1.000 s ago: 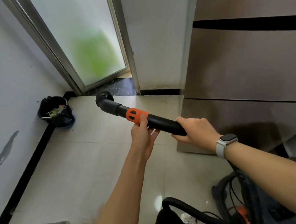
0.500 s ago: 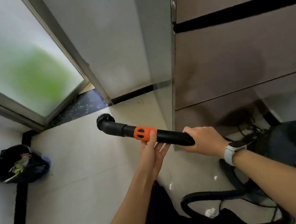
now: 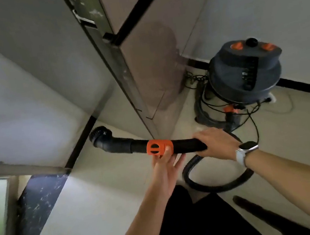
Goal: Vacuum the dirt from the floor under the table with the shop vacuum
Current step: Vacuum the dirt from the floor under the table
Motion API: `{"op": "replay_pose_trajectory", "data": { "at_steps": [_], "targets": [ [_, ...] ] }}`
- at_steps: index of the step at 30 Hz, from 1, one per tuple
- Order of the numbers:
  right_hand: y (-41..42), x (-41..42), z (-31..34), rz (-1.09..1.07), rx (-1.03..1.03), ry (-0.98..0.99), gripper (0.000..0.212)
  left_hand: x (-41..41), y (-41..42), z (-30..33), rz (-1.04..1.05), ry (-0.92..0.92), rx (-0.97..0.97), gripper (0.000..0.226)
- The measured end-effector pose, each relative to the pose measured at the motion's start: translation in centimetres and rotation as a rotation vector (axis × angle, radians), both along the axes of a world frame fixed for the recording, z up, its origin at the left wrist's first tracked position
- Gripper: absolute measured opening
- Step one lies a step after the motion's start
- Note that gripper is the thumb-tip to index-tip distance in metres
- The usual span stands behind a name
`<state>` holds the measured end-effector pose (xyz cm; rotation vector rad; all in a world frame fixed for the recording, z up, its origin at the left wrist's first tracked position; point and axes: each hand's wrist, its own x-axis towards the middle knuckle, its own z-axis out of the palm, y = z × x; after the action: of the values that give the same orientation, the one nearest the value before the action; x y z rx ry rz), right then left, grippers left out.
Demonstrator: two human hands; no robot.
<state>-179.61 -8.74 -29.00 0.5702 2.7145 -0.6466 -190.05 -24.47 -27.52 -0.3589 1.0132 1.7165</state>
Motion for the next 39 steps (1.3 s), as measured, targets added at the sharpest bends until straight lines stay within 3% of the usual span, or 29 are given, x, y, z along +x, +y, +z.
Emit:
{"op": "replay_pose_trajectory", "data": {
  "at_steps": [2, 6, 12, 16, 21, 27, 30, 35, 39],
  "targets": [
    [-1.2, 2.5, -0.4, -0.115, -0.016, 0.017, 0.018, 0.8, 0.6, -0.2, -0.131, 0.050, -0.037, 0.031],
    [-4.0, 6.3, -0.6, -0.283, 0.005, 0.019, 0.026, 2.6, 0.3, -0.6, -0.284, 0.071, -0.034, 0.011],
    [-10.1, 10.8, -1.1, -0.479, 0.041, -0.025, 0.029, 5.1, -3.1, -1.2, -0.532, 0.145, -0.040, 0.035],
    [-14.1, 12.7, -1.2, -0.618, 0.036, -0.029, 0.029, 6.4, -5.0, -1.0, -0.611, 0.158, -0.051, 0.031],
    [-20.1, 12.5, -0.8, -0.899, 0.039, 0.068, 0.029, 5.9, -6.7, 0.0, -0.842, 0.298, 0.056, 0.016],
    [-26.8, 8.0, 0.2, -1.199, 0.034, 0.134, 0.029, 1.7, -9.1, 0.2, -1.073, 0.438, 0.206, 0.027],
    [-30.2, 3.9, 0.6, -1.397, 0.005, 0.277, 0.027, -0.4, -9.2, 0.9, -1.170, 0.579, 0.279, 0.031],
    [-34.8, -1.1, 1.6, -1.826, -0.289, 0.640, 0.024, -0.2, -8.9, 4.2, -1.453, 0.783, 0.457, 0.030],
    [-38.5, -1.2, 1.6, -2.143, -0.281, 0.890, 0.018, 3.1, -9.8, 5.3, -1.746, 0.882, 0.569, 0.015]
  ]
}}
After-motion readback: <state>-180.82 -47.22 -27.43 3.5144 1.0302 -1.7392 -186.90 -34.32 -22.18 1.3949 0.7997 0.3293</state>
